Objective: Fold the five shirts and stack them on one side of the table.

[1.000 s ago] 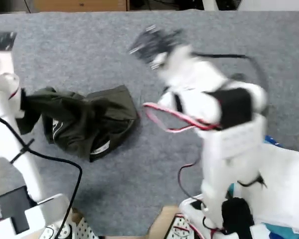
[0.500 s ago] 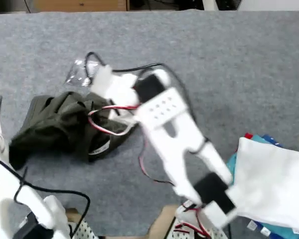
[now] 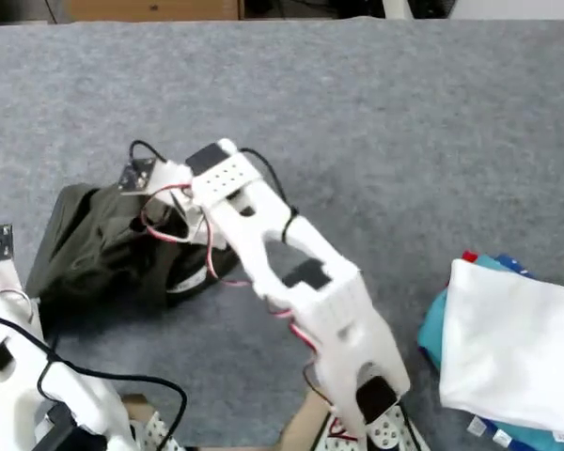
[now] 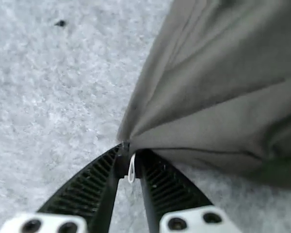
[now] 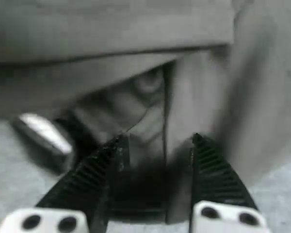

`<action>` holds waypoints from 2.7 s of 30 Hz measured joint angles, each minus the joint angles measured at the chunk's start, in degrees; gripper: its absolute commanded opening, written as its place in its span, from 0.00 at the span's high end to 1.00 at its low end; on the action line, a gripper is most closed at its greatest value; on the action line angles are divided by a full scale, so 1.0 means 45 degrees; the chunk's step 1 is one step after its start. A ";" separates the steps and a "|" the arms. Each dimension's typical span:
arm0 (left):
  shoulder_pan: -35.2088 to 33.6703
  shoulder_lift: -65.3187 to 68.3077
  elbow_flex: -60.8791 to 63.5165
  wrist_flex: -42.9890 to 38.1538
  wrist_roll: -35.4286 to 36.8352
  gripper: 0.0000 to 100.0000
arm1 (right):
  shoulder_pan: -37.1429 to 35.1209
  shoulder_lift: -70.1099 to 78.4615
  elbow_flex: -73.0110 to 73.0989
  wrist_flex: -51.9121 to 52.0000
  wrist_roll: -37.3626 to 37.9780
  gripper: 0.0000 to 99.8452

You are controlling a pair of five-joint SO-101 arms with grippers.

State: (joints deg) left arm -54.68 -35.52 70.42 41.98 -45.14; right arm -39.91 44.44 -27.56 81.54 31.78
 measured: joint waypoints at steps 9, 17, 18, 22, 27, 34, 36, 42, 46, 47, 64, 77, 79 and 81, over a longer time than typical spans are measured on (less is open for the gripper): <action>-0.0098 -0.0176 0.0508 -0.0645 0.0215 0.98 | 0.1348 0.2774 -0.4786 0.2950 0.0000 1.00; -0.0098 -0.0176 -0.0059 0.0899 -0.0156 0.98 | 0.3692 0.2872 -0.6662 0.4337 0.0938 1.00; -0.0098 -0.0176 -0.0332 0.1426 -0.0332 0.98 | 0.4024 0.2872 -0.6662 0.4337 0.1114 1.00; 0.0332 -0.0176 -0.1231 0.3360 -0.1309 0.98 | 0.5451 0.2520 -0.6525 0.4337 0.1934 1.00; 0.1016 -0.0176 -0.1465 0.4611 -0.2403 0.98 | 0.7482 0.1407 -0.5451 0.4337 0.3360 1.00; 0.2071 -0.0176 -0.1211 0.4904 -0.2969 0.98 | 0.9788 0.0449 -0.4943 0.4357 0.4943 0.93; 0.2422 -0.0176 -0.0977 0.4884 -0.2969 0.98 | 1.0081 0.0234 -0.4943 0.4357 0.5021 0.83; 0.3321 -0.0215 0.0137 0.3966 -0.2774 0.98 | 1.0178 -0.1114 -0.4825 0.4357 0.5040 0.69; 0.3321 -0.0254 0.0156 0.3712 -0.2344 0.98 | 0.9905 -0.2676 -0.4161 0.4376 0.5431 0.78; 0.3321 -0.0254 0.0156 0.3712 -0.2305 0.98 | 0.9709 -0.3184 -0.3770 0.4376 0.5607 0.80; 0.3360 -0.0254 0.0215 0.3692 -0.2266 0.98 | 0.3829 -1.5473 1.2093 -0.0957 0.8029 0.81; 0.3360 -0.0254 0.0254 0.3321 -0.1211 0.98 | 0.1270 -1.5902 1.6781 -0.6076 0.8029 0.80; 0.3360 -0.0254 0.0254 0.3321 -0.1192 0.98 | 0.1153 -1.5902 1.7016 -0.6681 0.8029 0.80; 0.3360 -0.0254 0.0254 0.3321 -0.1172 0.98 | 0.1114 -1.5902 1.7055 -0.7131 0.8029 0.80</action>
State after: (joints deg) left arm -39.56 -36.66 71.56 56.92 -50.42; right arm -34.90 -27.12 49.19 49.45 67.91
